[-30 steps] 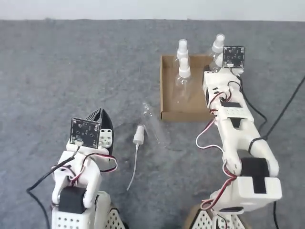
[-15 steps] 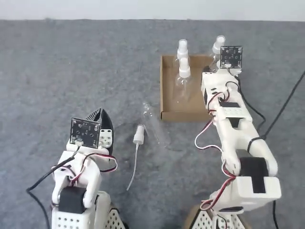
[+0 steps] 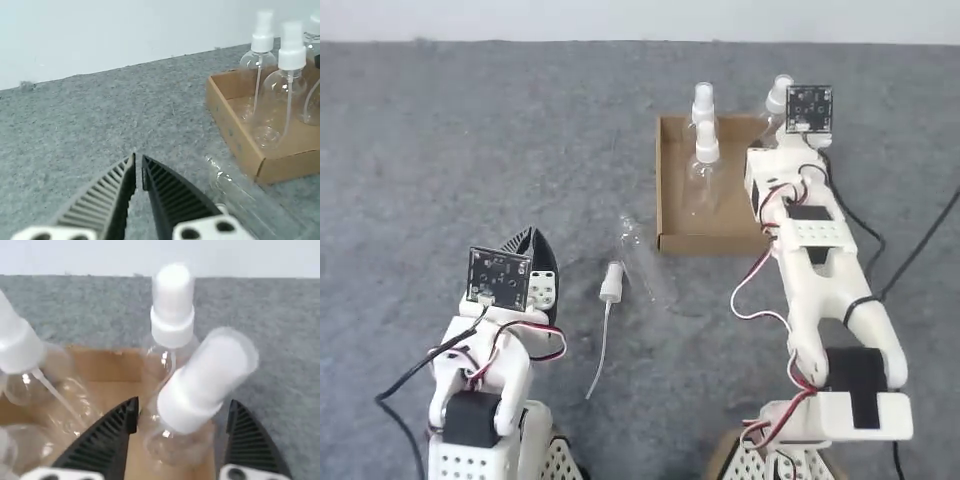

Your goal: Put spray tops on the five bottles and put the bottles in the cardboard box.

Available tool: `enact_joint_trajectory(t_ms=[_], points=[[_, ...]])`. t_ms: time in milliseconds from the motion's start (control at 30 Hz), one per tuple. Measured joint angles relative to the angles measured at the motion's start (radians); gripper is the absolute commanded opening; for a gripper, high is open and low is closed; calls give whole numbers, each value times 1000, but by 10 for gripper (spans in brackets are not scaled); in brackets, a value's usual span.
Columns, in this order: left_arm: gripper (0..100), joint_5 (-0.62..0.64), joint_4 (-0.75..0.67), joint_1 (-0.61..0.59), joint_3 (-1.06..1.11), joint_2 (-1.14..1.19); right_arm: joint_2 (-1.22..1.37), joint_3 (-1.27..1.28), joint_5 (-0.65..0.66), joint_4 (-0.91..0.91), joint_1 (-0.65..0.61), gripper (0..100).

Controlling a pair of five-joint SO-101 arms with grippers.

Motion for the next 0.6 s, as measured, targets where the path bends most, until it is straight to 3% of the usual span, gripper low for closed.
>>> enact_joint_trajectory(t_ms=[333, 600], points=[[10, 0, 0, 0, 9, -6, -26, -226, 0, 196, 3, 225], [10, 0, -17, -2, 12, 2, -256, -327, 0, 494, -9, 221]])
